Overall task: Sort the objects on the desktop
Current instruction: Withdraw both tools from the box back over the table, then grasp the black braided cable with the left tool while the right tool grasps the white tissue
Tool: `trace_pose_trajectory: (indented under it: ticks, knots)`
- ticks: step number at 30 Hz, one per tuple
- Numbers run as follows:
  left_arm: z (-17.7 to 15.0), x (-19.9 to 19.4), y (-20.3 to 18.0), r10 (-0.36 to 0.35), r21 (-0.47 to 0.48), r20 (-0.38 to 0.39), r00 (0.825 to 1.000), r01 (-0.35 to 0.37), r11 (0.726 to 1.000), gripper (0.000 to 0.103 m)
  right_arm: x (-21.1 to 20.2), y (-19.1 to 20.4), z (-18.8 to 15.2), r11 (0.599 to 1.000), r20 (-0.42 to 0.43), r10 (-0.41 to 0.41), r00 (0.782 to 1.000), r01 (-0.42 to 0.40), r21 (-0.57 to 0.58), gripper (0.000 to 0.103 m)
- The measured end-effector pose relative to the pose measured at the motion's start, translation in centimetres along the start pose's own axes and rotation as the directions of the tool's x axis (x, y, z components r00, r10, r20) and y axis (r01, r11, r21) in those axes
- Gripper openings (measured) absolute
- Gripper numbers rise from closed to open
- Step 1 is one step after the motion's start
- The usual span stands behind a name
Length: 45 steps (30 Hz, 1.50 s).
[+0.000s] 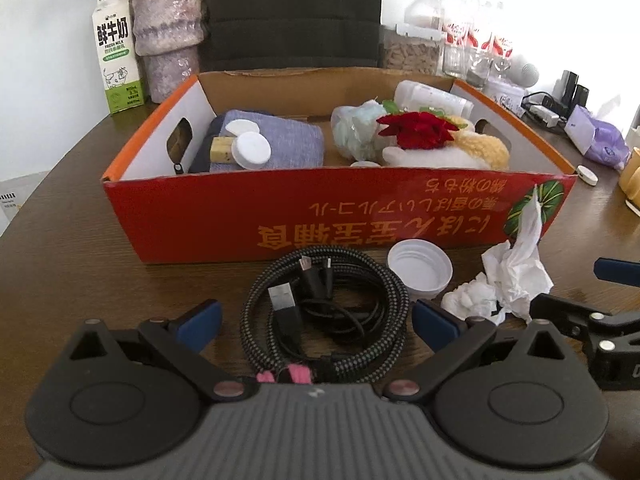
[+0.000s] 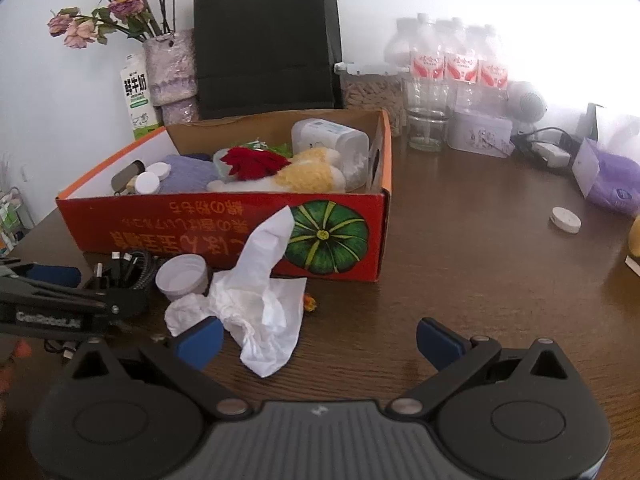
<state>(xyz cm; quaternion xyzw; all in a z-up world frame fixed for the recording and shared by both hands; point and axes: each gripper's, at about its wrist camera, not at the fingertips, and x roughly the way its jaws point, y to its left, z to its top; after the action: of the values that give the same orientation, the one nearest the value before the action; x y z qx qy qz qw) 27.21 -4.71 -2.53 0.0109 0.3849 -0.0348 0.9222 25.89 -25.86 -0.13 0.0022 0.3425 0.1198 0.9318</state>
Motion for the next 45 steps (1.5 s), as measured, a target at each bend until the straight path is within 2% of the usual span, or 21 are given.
trace_pose_trajectory:
  ticks: [7, 10, 12, 17, 28, 36, 39, 45]
  knots:
    - [0.1, 0.5, 0.4, -0.002, -0.018, -0.004, 1.0, 0.002, 1.0, 0.102, 0.2, 0.2, -0.2, 1.0, -0.004, -0.006, 1.0, 0.006, -0.009, 0.103]
    - [0.1, 0.2, 0.2, -0.02, -0.007, 0.007, 1.0, 0.02, 1.0, 0.091, 0.3, 0.3, -0.3, 1.0, -0.008, -0.005, 1.0, 0.004, -0.012, 0.103]
    - [0.1, 0.1, 0.0, -0.016, 0.007, 0.006, 1.0, 0.016, 1.0, 0.09, 0.4, 0.3, -0.3, 1.0, -0.008, -0.006, 1.0, 0.006, -0.011, 0.103]
    - [0.1, -0.3, 0.0, -0.023, 0.008, 0.019, 1.0, 0.023, 1.0, 0.089, 0.3, 0.4, -0.4, 1.0, -0.004, -0.006, 1.0, 0.006, -0.012, 0.103]
    - [0.2, -2.9, -0.2, 0.021, 0.026, 0.117, 0.993, -0.024, 0.999, 0.088, 0.0, 0.4, -0.4, 1.0, 0.016, 0.0, 1.0, 0.0, 0.001, 0.103]
    - [0.2, -4.8, 0.5, 0.042, 0.018, 0.169, 0.985, -0.045, 0.999, 0.088, -0.7, 1.3, 0.1, 1.0, 0.068, 0.007, 0.998, -0.008, 0.003, 0.103]
    - [0.2, -5.1, 1.0, 0.05, 0.007, 0.177, 0.983, -0.052, 0.999, 0.088, -0.4, 1.9, 0.4, 1.0, 0.074, -0.001, 0.997, 0.001, -0.003, 0.098]
    - [0.0, -5.3, 2.2, 0.047, -0.014, 0.179, 0.983, -0.045, 0.999, 0.088, 0.6, 2.8, 0.7, 1.0, 0.063, -0.001, 0.998, 0.001, -0.006, 0.08]
